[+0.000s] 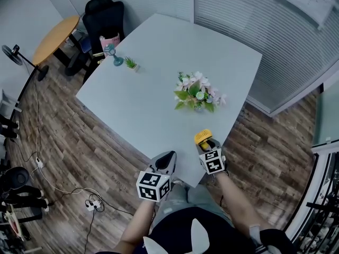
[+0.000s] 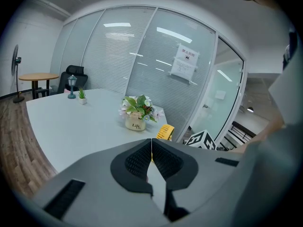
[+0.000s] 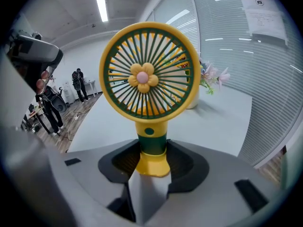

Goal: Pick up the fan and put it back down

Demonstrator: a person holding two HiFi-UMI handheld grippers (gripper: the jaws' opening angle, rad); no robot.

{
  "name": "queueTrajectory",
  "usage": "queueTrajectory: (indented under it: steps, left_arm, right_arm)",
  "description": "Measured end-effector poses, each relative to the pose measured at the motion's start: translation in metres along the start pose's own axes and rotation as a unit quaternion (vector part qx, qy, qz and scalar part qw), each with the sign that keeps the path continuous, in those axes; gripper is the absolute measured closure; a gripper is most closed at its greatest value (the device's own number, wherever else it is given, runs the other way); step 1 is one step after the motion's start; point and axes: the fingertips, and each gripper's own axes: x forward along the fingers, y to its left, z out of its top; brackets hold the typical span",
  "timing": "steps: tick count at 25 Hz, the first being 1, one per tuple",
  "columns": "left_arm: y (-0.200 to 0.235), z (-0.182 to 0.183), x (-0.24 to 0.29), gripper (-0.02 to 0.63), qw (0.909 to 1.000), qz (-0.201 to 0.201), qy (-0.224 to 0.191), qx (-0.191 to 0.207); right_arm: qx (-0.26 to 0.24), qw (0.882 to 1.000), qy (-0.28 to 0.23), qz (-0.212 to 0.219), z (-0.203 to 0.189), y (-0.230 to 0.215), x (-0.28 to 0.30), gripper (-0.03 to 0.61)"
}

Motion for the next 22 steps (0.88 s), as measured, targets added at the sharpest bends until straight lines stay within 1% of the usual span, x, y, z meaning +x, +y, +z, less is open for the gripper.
queueTrajectory:
  steps: [12,16,22]
  left_arm:
    - [-0.003,0.005,0.007,0.592,1.0000,-0.005,-0.002,0.002]
    - [-0.003,0.006,0.011,0.592,1.0000,-0.008,-0.002,0.004]
    - [-0.002,0.012,0.013,0.592,0.9999,-0.010,-0.004,0.005]
  right_arm:
    - [0.002,1.000,-0.006,-0.009,0.012,-0.009,-0.012,0.400]
    - [-0.001,1.000,-0.015,-0.007,0.021,-0.011,-0.018,0.400]
    - [-0.006,1.000,-0.011,-0.001,0.030,-0.010,-0.024,0.400]
